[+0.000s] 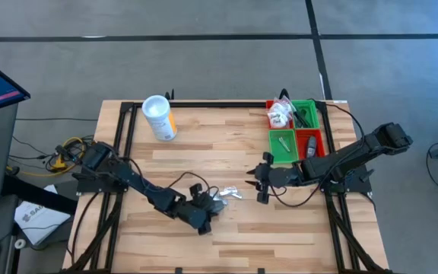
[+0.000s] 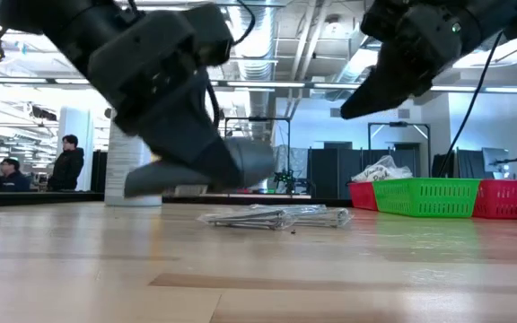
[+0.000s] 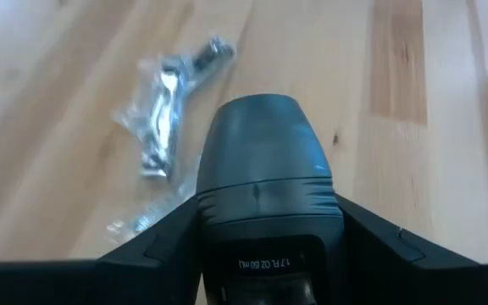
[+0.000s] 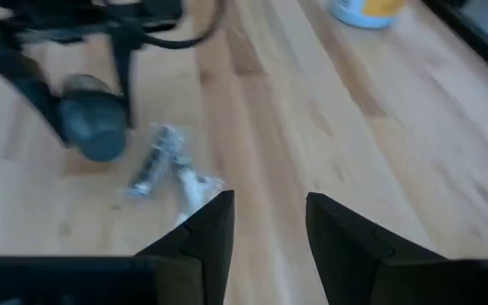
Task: Pick & Place Travel size toiletries
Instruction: Put the gray deodorant into the bottom red bin
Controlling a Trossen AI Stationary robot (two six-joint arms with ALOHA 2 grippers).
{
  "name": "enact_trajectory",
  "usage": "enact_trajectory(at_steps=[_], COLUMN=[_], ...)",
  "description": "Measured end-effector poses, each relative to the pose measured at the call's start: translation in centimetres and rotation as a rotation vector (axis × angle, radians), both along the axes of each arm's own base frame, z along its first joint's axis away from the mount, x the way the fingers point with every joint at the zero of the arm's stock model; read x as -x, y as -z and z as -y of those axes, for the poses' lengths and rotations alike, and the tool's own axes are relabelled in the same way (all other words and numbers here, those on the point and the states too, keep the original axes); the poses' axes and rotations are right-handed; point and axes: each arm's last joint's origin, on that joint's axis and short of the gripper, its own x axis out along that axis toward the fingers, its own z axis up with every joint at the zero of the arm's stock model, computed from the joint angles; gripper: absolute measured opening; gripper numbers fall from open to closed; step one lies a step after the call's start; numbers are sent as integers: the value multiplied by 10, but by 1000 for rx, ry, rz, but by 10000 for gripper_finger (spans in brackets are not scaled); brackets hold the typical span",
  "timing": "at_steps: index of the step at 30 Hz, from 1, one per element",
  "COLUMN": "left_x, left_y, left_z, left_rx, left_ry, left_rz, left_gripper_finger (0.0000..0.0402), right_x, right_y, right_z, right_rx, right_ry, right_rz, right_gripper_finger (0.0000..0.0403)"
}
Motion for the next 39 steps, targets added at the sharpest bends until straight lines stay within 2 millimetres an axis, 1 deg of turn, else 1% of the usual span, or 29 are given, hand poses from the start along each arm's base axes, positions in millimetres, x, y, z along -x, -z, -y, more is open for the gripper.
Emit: enact_trajectory(at_steps=[7,12,15,21,29,35,39], left_x=[-3,-10,-12,-14,-16,-19,-21], left_y=[-29,-50,-59,-66,-69,-72,-73], left_z=[-15,-26,-31,-38,-38,-41,-47], left_rx=[-97,-145,-172,-197,-220,-252,-268], left_ry=[-18,13,25,27,51,63,54], left_rz=[86,183,222,244,269,300,300], left_gripper_finger=[202,202,202,202,202,202,202], right_x=[-5,-9,-9,-11,-14,-16,-17], right_y=[-7,-14,-15,-17,-24,-27,-30], right_z=[-4,-7,-8,-9,-7,-2,-3], right_rx=[-60,-69,-50,-61,-56,-55,-67], right_ry=[-81,-158,-189,-223,-225,-207,-222], right_rz=[76,143,153,179,250,284,313], right_gripper_finger=[148,162,174,203,247,250,250])
